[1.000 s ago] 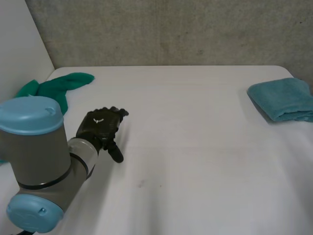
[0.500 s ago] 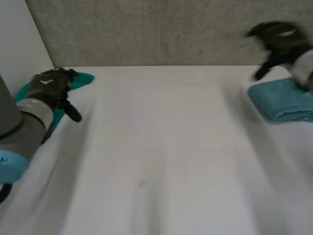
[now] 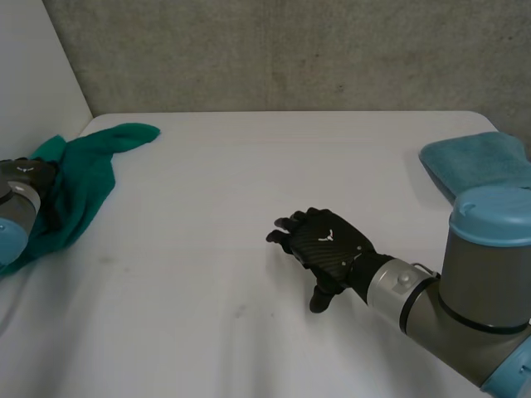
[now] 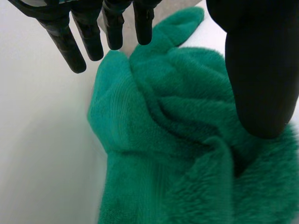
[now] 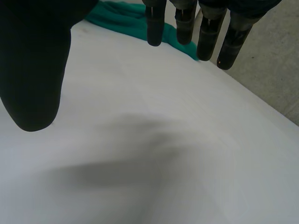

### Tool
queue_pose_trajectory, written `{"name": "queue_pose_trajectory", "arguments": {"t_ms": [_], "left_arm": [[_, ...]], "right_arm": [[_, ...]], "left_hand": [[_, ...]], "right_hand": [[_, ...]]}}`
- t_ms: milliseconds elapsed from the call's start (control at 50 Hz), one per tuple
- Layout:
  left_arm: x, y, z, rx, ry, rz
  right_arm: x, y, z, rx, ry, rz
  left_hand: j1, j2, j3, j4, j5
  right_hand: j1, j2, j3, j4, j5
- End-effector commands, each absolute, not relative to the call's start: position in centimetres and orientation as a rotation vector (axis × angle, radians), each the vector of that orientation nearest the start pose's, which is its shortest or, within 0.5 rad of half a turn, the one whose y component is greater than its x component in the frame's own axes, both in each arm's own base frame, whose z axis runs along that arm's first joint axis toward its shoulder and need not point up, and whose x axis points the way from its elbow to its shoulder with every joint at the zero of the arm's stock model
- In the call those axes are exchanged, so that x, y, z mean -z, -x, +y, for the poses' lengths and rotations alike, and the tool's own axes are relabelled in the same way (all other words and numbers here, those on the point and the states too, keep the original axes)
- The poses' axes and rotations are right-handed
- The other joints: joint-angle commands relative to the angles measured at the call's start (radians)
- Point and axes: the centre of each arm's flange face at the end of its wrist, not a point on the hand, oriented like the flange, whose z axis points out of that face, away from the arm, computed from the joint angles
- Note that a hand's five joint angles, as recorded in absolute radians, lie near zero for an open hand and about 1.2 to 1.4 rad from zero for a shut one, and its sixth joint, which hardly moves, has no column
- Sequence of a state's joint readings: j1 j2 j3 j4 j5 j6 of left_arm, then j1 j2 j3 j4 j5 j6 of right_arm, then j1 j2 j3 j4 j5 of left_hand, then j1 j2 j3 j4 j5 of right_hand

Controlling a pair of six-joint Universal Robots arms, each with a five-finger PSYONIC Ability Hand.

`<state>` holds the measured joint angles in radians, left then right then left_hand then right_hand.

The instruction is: Fold the laundry.

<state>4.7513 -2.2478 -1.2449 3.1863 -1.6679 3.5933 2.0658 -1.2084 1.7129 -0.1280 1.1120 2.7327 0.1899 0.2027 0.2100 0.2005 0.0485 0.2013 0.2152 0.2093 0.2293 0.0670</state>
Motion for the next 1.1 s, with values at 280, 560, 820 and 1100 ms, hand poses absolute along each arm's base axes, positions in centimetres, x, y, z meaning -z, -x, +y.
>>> {"name": "queue_pose_trajectory", "arguments": {"t_ms": [280, 560, 820, 1100], "left_arm": [[-13.8, 9.3, -46.5, 1.628, -0.421, 2.108], [-20.2, 20.2, -37.4, 1.873, -0.483, 2.353], [-21.5, 32.1, -20.3, 2.048, -0.877, 2.703], [-21.6, 31.1, -23.1, 2.031, -0.942, 2.551]], "right_arm": [[-16.7, -28.5, -20.0, 1.512, 1.26, 1.906], [-19.1, -26.9, -22.1, 1.65, 1.196, 1.923], [-19.8, -25.5, -24.1, 1.723, 1.123, 1.988], [-20.0, -24.9, -25.0, 1.751, 1.1, 2.02]], "left_hand": [[1.206, 1.194, 1.186, 1.196, 1.173], [1.206, 1.194, 1.186, 1.196, 1.173], [1.206, 1.194, 1.186, 1.196, 1.173], [-0.015, -0.028, -0.035, -0.026, -0.048]], "right_hand": [[-0.027, -0.041, -0.035, -0.055, -0.067], [-0.027, -0.041, -0.035, -0.055, -0.067], [-0.027, -0.041, -0.035, -0.055, -0.067], [-0.027, -0.041, -0.035, -0.055, -0.067]]}}
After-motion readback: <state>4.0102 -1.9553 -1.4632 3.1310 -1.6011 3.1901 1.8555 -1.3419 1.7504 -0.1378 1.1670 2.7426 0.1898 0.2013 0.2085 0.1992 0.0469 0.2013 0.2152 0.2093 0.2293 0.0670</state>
